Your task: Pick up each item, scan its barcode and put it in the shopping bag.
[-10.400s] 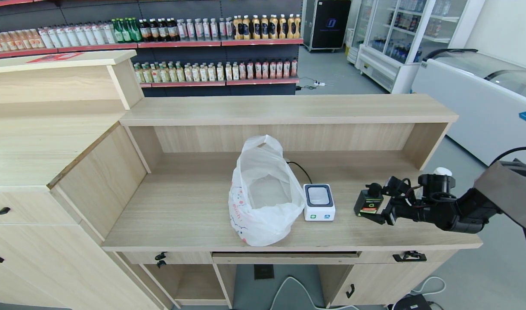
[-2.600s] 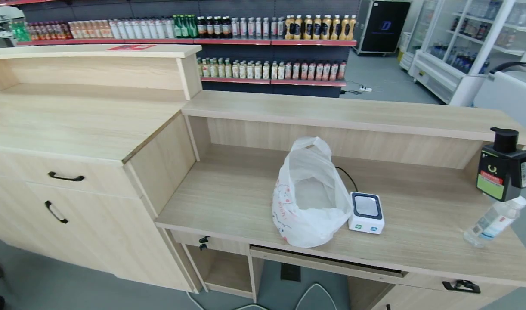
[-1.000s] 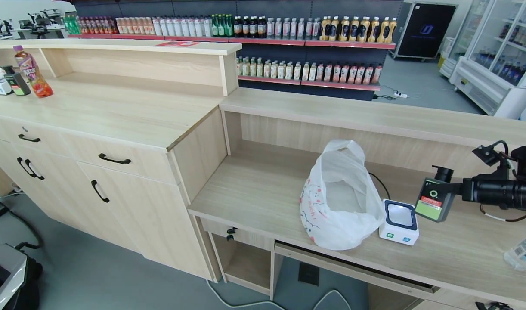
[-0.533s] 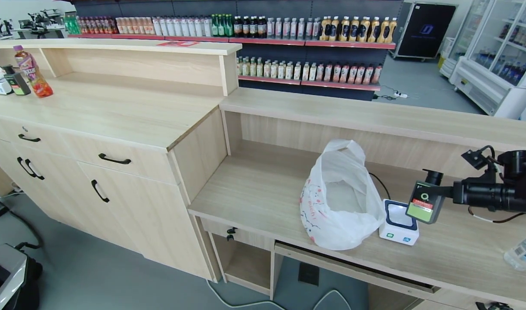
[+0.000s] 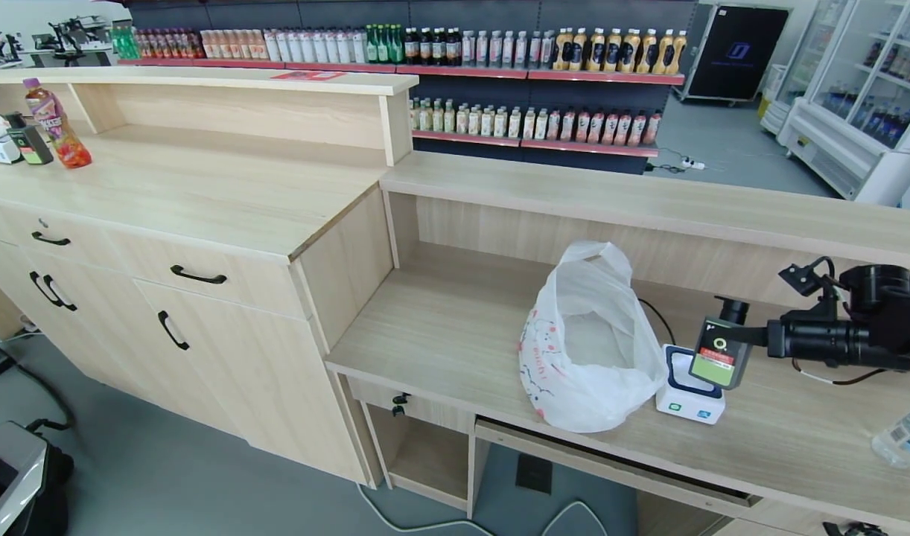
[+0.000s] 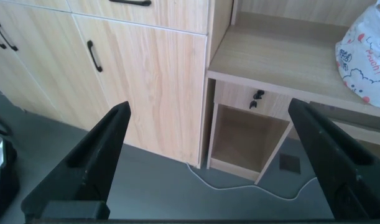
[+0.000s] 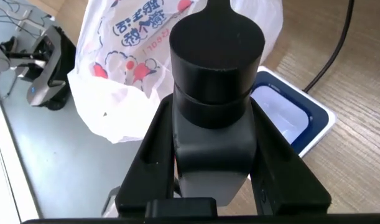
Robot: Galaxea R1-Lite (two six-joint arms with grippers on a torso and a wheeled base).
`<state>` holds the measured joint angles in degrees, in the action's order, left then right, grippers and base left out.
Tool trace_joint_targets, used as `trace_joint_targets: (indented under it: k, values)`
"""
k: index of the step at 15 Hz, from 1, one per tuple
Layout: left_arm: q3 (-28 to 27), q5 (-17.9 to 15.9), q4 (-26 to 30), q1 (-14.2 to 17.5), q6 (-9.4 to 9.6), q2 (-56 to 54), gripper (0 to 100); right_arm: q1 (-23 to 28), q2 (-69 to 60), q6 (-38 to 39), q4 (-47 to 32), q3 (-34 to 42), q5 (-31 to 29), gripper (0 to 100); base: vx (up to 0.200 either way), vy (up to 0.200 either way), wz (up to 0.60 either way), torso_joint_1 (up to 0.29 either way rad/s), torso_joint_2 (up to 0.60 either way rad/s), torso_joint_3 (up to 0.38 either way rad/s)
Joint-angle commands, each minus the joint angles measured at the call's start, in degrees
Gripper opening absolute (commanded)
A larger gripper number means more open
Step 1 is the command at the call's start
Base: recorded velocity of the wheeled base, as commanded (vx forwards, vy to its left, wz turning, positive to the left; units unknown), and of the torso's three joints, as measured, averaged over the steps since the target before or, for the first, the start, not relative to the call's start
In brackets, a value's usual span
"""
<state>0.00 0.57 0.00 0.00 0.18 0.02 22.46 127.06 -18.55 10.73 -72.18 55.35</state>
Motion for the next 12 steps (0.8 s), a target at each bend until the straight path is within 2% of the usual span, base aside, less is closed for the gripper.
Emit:
trace_joint_targets:
  k: [1, 12]
  values:
    - [0.00, 0.04, 0.00, 0.00, -0.01, -0.02, 100, -0.04, 0.91, -0.08, 0.87, -0.51, 0.20, 0, 0.000, 0.000, 0.00, 0.000, 0.00, 0.000]
    - [0.00, 0.04, 0.00, 0.00, -0.01, -0.02, 100, -2.77, 4.16, -0.25, 4.57, -2.61, -0.15, 0, 0.000, 0.000, 0.00, 0.000, 0.00, 0.000]
